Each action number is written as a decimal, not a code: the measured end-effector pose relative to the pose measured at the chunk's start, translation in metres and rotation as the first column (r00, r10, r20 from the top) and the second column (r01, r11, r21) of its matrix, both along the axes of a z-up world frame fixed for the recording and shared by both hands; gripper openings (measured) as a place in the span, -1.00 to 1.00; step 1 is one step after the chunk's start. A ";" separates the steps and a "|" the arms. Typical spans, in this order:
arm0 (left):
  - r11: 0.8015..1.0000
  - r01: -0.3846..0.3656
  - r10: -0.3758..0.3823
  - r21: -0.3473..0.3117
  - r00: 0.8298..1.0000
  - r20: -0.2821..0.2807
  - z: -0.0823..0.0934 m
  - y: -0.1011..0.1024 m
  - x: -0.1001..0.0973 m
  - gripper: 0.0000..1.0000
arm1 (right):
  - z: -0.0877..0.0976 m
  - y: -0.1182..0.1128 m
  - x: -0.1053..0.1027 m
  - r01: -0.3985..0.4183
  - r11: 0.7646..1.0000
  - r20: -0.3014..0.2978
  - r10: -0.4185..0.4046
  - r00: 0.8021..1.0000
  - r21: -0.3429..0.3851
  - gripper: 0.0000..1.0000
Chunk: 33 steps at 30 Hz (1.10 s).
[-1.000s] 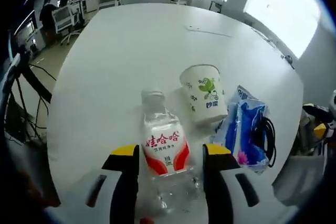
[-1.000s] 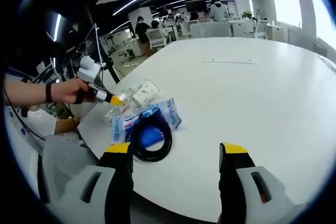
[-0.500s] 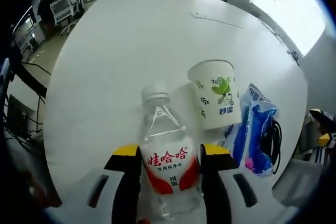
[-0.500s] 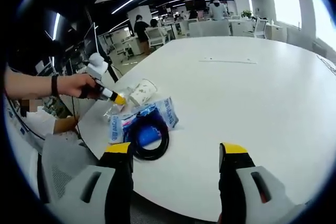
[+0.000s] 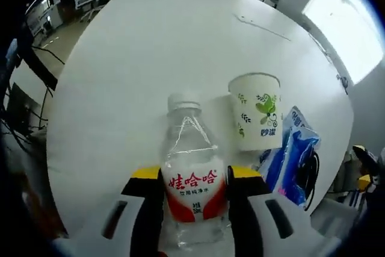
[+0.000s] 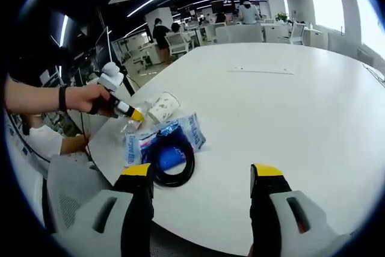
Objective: Arrange the tabletop items into an orderly group along one side of the table until the central work area is clear of visible clutter.
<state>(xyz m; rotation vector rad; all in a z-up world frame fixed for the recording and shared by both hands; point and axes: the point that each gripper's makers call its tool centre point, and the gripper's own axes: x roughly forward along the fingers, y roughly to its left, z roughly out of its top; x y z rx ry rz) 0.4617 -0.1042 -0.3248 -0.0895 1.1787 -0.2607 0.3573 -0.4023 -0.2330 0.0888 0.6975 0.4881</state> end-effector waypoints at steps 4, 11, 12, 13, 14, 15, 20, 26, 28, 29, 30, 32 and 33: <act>1.000 0.005 -0.005 0.013 1.000 0.018 0.003 0.005 -0.003 -0.21 | -0.001 0.001 -0.001 -0.006 1.000 -0.002 0.006 1.000 -0.003 0.28; 1.000 0.000 -0.001 0.011 0.999 0.038 0.010 0.007 -0.005 -0.23 | 0.000 0.005 -0.001 -0.016 1.000 0.000 0.016 1.000 -0.002 0.28; 1.000 0.002 -0.002 0.012 0.999 0.041 0.011 0.007 -0.006 -0.23 | 0.001 0.006 -0.001 -0.017 1.000 0.001 0.017 1.000 0.000 0.28; 1.000 0.001 -0.001 0.012 0.999 0.046 0.012 0.007 -0.006 -0.24 | 0.001 0.007 -0.001 -0.017 1.000 0.003 0.017 1.000 0.003 0.28; 1.000 0.001 -0.001 0.012 0.999 0.050 0.013 0.008 -0.006 -0.24 | 0.002 0.008 0.000 -0.018 1.000 0.005 0.018 1.000 0.004 0.28; 1.000 0.000 0.000 0.009 0.999 0.055 0.013 0.009 -0.003 -0.24 | 0.002 0.009 0.000 -0.020 1.000 0.007 0.020 1.000 0.004 0.28; 1.000 -0.001 0.001 0.002 0.997 0.075 0.020 0.009 -0.003 -0.24 | 0.003 0.013 0.001 -0.030 1.000 0.011 0.030 0.999 0.007 0.28; 1.000 -0.002 0.002 -0.002 0.995 0.101 0.031 0.011 -0.006 -0.25 | 0.004 0.019 0.001 -0.046 0.999 0.018 0.046 0.999 0.010 0.28; 1.000 -0.006 0.006 -0.003 0.994 0.109 0.032 0.014 -0.004 -0.25 | 0.004 0.022 0.001 -0.054 0.998 0.018 0.054 0.998 0.011 0.28; 1.000 -0.008 0.009 -0.003 0.994 0.113 0.032 0.016 -0.002 -0.25 | 0.004 0.023 0.001 -0.058 0.998 0.018 0.058 0.998 0.011 0.28; 1.000 -0.010 0.011 -0.003 0.993 0.115 0.032 0.018 -0.001 -0.25 | 0.004 0.024 0.001 -0.064 0.998 0.020 0.063 0.998 0.012 0.28; 1.000 -0.021 0.022 -0.007 0.993 0.119 0.034 0.021 0.000 -0.25 | 0.005 0.026 0.001 -0.070 0.997 0.022 0.069 0.997 0.014 0.28; 1.000 -0.026 0.027 -0.008 0.992 0.122 0.035 0.021 -0.001 -0.25 | 0.005 0.027 0.002 -0.074 0.997 0.024 0.074 0.997 0.014 0.28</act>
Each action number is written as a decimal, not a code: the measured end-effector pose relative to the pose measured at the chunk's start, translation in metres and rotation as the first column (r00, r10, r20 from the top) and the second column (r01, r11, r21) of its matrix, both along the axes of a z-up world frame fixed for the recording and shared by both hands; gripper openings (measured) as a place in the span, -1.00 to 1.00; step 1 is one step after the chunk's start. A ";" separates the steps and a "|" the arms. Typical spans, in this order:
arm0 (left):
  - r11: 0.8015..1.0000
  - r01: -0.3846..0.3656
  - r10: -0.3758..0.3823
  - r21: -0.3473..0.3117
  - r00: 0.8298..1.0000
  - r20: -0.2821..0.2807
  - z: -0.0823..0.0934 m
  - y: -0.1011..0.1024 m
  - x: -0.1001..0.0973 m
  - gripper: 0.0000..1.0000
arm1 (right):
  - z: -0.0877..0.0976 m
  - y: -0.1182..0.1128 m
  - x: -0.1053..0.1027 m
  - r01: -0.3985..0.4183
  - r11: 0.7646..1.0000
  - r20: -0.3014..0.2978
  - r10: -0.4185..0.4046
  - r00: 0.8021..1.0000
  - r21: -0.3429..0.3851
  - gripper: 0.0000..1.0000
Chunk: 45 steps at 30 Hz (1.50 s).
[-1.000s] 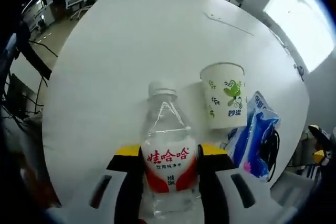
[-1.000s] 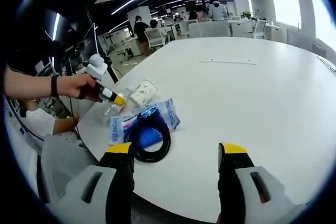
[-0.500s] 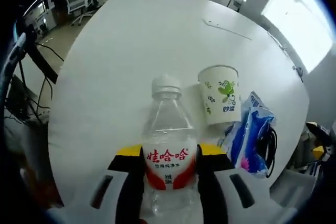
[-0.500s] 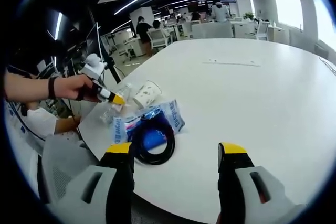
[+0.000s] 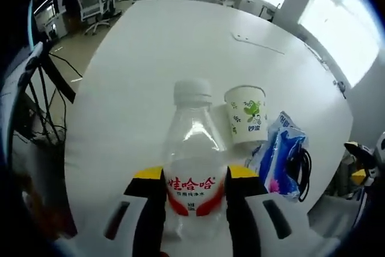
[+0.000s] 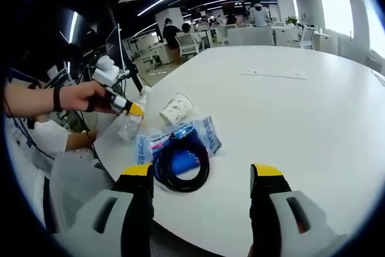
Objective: Arrange the tabletop items into an orderly group along one side of the table until the central work area is clear of visible clutter.
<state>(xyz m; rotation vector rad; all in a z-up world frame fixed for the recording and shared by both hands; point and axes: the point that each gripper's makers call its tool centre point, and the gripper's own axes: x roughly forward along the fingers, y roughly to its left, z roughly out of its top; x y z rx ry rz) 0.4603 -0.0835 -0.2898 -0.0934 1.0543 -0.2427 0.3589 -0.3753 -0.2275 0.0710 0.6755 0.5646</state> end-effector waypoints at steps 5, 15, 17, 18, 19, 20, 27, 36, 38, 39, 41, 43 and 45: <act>1.000 -0.008 0.008 0.003 1.000 0.014 0.003 0.003 -0.001 -0.25 | 0.003 0.002 0.001 -0.009 1.000 0.008 0.009 1.000 0.004 0.29; 1.000 -0.009 0.009 0.001 0.999 0.035 0.010 0.008 -0.003 -0.26 | 0.008 0.005 0.002 -0.038 0.999 0.021 0.038 0.999 0.000 0.30; 1.000 -0.010 0.010 0.000 0.999 0.043 0.013 0.008 -0.004 -0.26 | 0.009 0.005 0.003 -0.036 0.999 0.027 0.036 0.999 0.000 0.30; 1.000 -0.011 0.011 0.001 0.999 0.046 0.015 0.008 -0.005 -0.26 | 0.010 0.005 0.004 -0.036 0.999 0.029 0.036 0.999 0.000 0.30; 1.000 -0.011 0.011 0.002 0.999 0.052 0.017 0.008 -0.007 -0.26 | 0.010 0.005 0.004 -0.038 0.999 0.030 0.038 0.999 0.000 0.30; 1.000 -0.011 0.011 0.003 0.998 0.055 0.017 0.008 -0.007 -0.26 | 0.010 0.005 0.004 -0.040 0.999 0.030 0.040 0.999 -0.002 0.30; 1.000 -0.001 0.001 0.011 0.998 0.069 0.020 0.010 -0.011 -0.26 | 0.009 0.007 0.003 -0.050 0.999 0.030 0.050 0.998 -0.005 0.30; 1.000 -0.002 0.000 0.022 0.995 0.100 0.024 0.013 -0.014 -0.26 | 0.010 0.011 0.004 -0.065 0.998 0.032 0.065 0.997 -0.007 0.30; 1.000 0.001 -0.004 0.028 0.994 0.109 0.025 0.012 -0.016 -0.26 | 0.009 0.010 0.004 -0.065 0.998 0.030 0.066 0.997 -0.006 0.30; 1.000 0.001 -0.004 0.029 0.994 0.112 0.025 0.012 -0.016 -0.27 | 0.009 0.010 0.004 -0.065 0.998 0.030 0.066 0.997 -0.006 0.30; 0.999 -0.005 0.002 0.031 0.993 0.120 0.025 0.012 -0.018 -0.27 | 0.008 0.010 0.004 -0.070 0.997 0.026 0.070 0.997 -0.010 0.30; 0.999 -0.006 0.002 0.035 0.992 0.127 0.025 0.012 -0.020 -0.27 | 0.007 0.010 0.004 -0.071 0.997 0.025 0.072 0.997 -0.012 0.30; 0.999 -0.003 -0.005 0.052 0.991 0.136 0.026 0.011 -0.023 -0.27 | 0.007 0.011 0.003 -0.072 0.997 0.023 0.072 0.997 -0.009 0.30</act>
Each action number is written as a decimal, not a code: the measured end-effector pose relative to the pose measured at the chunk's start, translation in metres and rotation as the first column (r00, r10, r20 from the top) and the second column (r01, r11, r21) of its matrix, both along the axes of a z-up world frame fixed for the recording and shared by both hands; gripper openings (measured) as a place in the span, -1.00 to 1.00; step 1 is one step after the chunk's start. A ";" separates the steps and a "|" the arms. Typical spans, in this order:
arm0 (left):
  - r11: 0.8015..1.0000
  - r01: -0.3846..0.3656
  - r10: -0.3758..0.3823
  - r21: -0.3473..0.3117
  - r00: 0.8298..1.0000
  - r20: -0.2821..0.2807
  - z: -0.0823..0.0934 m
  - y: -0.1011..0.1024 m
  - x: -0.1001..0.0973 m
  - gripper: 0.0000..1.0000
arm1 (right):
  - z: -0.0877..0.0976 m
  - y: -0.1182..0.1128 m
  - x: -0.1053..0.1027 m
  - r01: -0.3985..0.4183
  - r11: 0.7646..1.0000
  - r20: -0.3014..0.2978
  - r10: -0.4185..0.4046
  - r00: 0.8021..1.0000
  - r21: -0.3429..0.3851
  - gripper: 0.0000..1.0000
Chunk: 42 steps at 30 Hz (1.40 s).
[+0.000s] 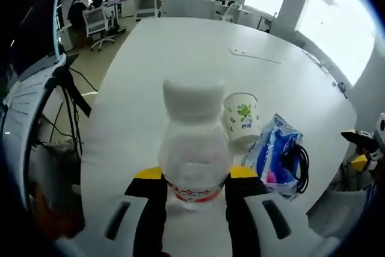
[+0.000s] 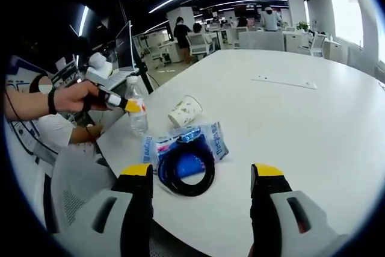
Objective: Arrange the tabletop items into an orderly group along one side of the table until the central work area is clear of visible clutter.
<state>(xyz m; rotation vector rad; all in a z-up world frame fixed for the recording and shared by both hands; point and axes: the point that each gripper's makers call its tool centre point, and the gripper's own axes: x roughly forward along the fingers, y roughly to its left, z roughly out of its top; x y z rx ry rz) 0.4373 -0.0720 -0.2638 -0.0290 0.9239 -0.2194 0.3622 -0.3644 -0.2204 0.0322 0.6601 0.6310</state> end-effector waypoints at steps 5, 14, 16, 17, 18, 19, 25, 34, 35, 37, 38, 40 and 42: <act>0.999 0.010 -0.011 0.032 0.999 0.031 0.001 -0.002 -0.009 -0.27 | 0.000 0.005 0.000 -0.008 1.000 -0.002 0.008 1.000 0.000 0.30; 0.999 -0.014 0.012 0.042 0.998 0.062 0.001 -0.004 -0.023 -0.27 | 0.002 0.008 0.002 -0.020 1.000 0.004 0.020 1.000 -0.001 0.30; 0.998 -0.016 0.012 0.060 0.997 0.075 0.001 -0.006 -0.028 -0.27 | 0.002 0.008 0.004 -0.017 1.000 0.006 0.017 1.000 0.001 0.30; 0.998 -0.013 0.008 0.068 0.997 0.079 0.001 -0.006 -0.029 -0.27 | 0.002 0.008 0.004 -0.016 1.000 0.006 0.016 1.000 0.001 0.30; 0.997 -0.009 0.002 0.079 0.997 0.082 0.001 -0.007 -0.031 -0.27 | 0.002 0.008 0.004 -0.016 1.000 0.006 0.016 1.000 0.001 0.30; 0.997 -0.009 0.002 0.080 0.997 0.083 0.001 -0.007 -0.031 -0.27 | 0.002 0.008 0.004 -0.016 1.000 0.006 0.016 1.000 0.000 0.30; 0.995 -0.030 0.020 0.096 0.995 0.099 -0.002 -0.006 -0.038 -0.27 | 0.000 0.008 0.001 -0.019 1.000 -0.001 0.019 1.000 0.001 0.30; 0.992 -0.049 0.034 0.120 0.992 0.122 -0.002 -0.003 -0.038 -0.27 | 0.000 0.009 0.003 -0.020 1.000 0.000 0.020 1.000 0.004 0.30; 0.991 -0.056 0.040 0.122 0.991 0.125 -0.002 -0.003 -0.039 -0.27 | 0.001 0.010 0.004 -0.020 1.000 0.001 0.020 1.000 0.005 0.30; 0.990 -0.066 0.050 0.127 0.991 0.126 -0.002 -0.003 -0.039 -0.26 | 0.001 0.011 0.005 -0.020 1.000 0.003 0.020 1.000 0.007 0.30; 0.989 -0.073 0.057 0.125 0.990 0.127 -0.002 -0.003 -0.039 -0.26 | 0.001 0.011 0.005 -0.020 1.000 0.003 0.020 1.000 0.008 0.30; 0.989 -0.081 0.066 0.121 0.990 0.127 -0.002 -0.003 -0.038 -0.26 | 0.001 0.012 0.005 -0.022 1.000 0.003 0.022 1.000 0.009 0.30; 0.990 -0.082 0.067 0.115 0.989 0.130 -0.002 -0.003 -0.038 -0.26 | 0.001 0.012 0.004 -0.027 1.000 0.002 0.027 1.000 0.006 0.31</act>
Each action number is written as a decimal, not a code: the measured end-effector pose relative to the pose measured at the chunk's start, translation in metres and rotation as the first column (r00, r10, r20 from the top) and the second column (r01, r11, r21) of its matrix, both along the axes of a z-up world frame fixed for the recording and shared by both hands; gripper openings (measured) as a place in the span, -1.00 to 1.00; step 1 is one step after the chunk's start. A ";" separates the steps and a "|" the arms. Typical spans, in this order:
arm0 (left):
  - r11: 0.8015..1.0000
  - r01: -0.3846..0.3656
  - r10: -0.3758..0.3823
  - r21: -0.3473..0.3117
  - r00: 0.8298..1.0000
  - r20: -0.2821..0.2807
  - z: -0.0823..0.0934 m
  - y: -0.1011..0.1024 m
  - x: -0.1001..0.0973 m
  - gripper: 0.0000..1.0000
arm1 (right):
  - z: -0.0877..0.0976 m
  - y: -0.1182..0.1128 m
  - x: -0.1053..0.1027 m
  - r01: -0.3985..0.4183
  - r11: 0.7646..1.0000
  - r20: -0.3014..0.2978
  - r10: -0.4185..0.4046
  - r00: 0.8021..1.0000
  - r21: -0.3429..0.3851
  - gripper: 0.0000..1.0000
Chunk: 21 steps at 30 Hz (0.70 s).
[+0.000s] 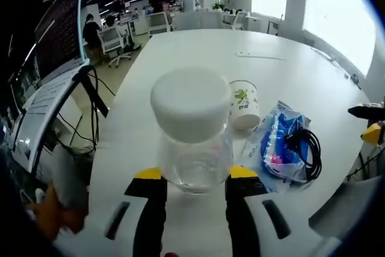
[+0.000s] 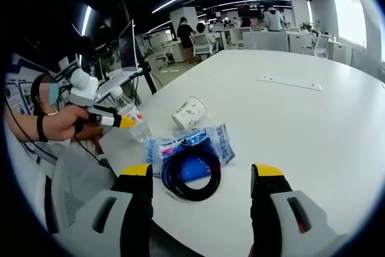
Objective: Arrange the tabletop items into an orderly group along one side of the table until the central work area is clear of visible clutter.
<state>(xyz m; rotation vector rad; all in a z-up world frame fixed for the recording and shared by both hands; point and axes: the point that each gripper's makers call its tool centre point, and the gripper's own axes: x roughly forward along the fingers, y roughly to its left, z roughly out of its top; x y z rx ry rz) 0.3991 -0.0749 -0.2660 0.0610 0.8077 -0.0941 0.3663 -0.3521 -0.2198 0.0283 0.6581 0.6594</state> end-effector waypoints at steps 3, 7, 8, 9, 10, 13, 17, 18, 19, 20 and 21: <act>1.000 0.012 -0.012 0.005 1.000 0.004 0.000 -0.001 -0.001 -0.25 | -0.001 0.000 -0.001 -0.001 1.000 -0.003 0.001 1.000 -0.002 0.32; 1.000 0.021 -0.021 0.005 1.000 0.002 0.000 -0.001 0.000 -0.25 | -0.002 -0.002 -0.002 0.002 1.000 -0.005 -0.002 1.000 -0.004 0.32; 1.000 0.026 -0.026 0.005 1.000 0.001 0.000 -0.001 0.000 -0.25 | -0.002 -0.002 -0.002 0.003 1.000 -0.005 -0.003 1.000 -0.003 0.32; 0.999 0.036 -0.036 0.004 0.999 -0.001 -0.001 -0.001 0.000 -0.25 | -0.003 -0.002 -0.003 0.004 1.000 -0.007 -0.004 1.000 -0.002 0.32; 0.999 0.046 -0.046 0.002 0.999 -0.002 -0.001 -0.001 -0.001 -0.25 | -0.003 -0.002 -0.003 0.005 1.000 -0.007 -0.005 1.000 -0.003 0.32; 0.997 0.075 -0.075 -0.005 0.997 0.007 0.001 0.000 -0.002 -0.25 | -0.003 -0.002 -0.002 0.006 1.000 -0.008 -0.006 1.000 -0.001 0.32; 0.989 0.146 -0.145 -0.005 0.988 0.052 0.007 -0.003 -0.001 -0.19 | -0.004 0.000 -0.002 0.004 1.000 -0.009 -0.004 1.000 0.000 0.32; 0.986 0.169 -0.168 -0.008 0.984 0.056 0.008 -0.004 -0.001 -0.17 | -0.004 0.000 -0.002 0.003 1.000 -0.009 -0.003 1.000 0.000 0.32; 0.982 0.188 -0.186 -0.016 0.981 0.061 0.008 -0.006 0.000 -0.14 | -0.005 0.001 -0.002 0.001 1.000 -0.009 -0.001 1.000 -0.001 0.32; 0.978 0.206 -0.203 -0.026 0.977 0.065 0.009 -0.007 0.000 -0.12 | -0.006 0.001 -0.003 -0.001 1.000 -0.011 0.000 1.000 -0.002 0.32; 0.976 0.218 -0.216 -0.030 0.974 0.066 0.009 -0.007 -0.001 -0.11 | -0.006 0.002 -0.003 -0.002 1.000 -0.012 0.002 1.000 -0.003 0.32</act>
